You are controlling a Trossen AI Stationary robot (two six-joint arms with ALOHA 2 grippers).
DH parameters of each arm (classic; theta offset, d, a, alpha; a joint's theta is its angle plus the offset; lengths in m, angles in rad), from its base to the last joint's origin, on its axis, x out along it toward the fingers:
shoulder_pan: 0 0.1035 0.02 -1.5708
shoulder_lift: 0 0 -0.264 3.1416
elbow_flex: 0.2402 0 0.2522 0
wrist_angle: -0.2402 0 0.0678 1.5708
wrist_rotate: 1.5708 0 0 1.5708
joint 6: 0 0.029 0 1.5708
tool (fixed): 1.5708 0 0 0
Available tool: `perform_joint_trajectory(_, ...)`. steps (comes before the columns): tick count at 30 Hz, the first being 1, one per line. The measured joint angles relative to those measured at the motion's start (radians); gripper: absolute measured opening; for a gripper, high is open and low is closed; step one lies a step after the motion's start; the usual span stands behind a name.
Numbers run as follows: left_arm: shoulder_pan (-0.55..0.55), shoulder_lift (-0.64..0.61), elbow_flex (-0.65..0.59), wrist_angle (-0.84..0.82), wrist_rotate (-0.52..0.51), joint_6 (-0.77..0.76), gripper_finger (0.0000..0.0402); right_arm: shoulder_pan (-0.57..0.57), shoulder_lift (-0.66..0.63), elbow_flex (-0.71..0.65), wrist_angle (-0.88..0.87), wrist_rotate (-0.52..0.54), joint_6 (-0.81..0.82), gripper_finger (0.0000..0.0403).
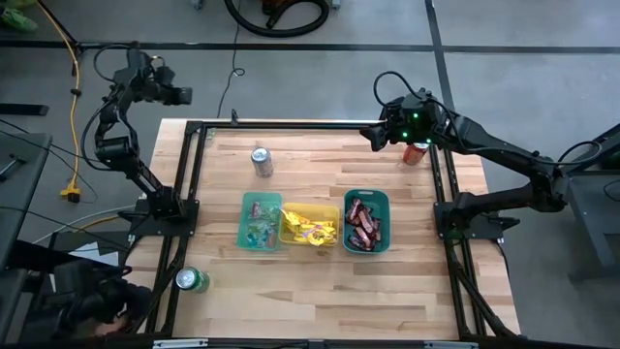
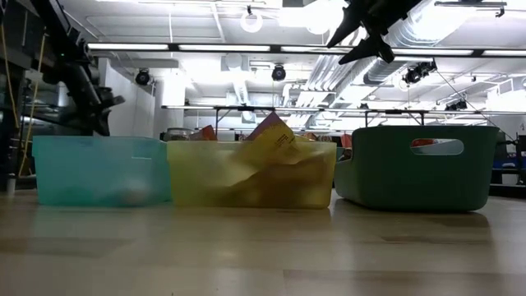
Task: Sort candy
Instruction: Put the green gummy into the green bin
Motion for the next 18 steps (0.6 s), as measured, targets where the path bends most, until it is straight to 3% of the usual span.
perform_joint_trajectory(8, 0.005, 0.0, 0.033, 0.033, -0.044, -0.088, 0.004, 0.0, 0.0, 0.0, -0.001, -0.009, -0.003, 0.0226)
perform_joint_trajectory(13, 0.046, -0.004, 0.118, -0.077, -0.177, -0.099, 0.0048, 0.0, 0.0, 0.0, -0.002, -0.028, -0.007, 0.0226)
perform_joint_trajectory(18, 0.149, -0.09, 0.061, -0.127, -0.096, -0.134, 0.0044, 0.0, 0.0, 0.0, -0.007, -0.029, -0.029, 0.0226)
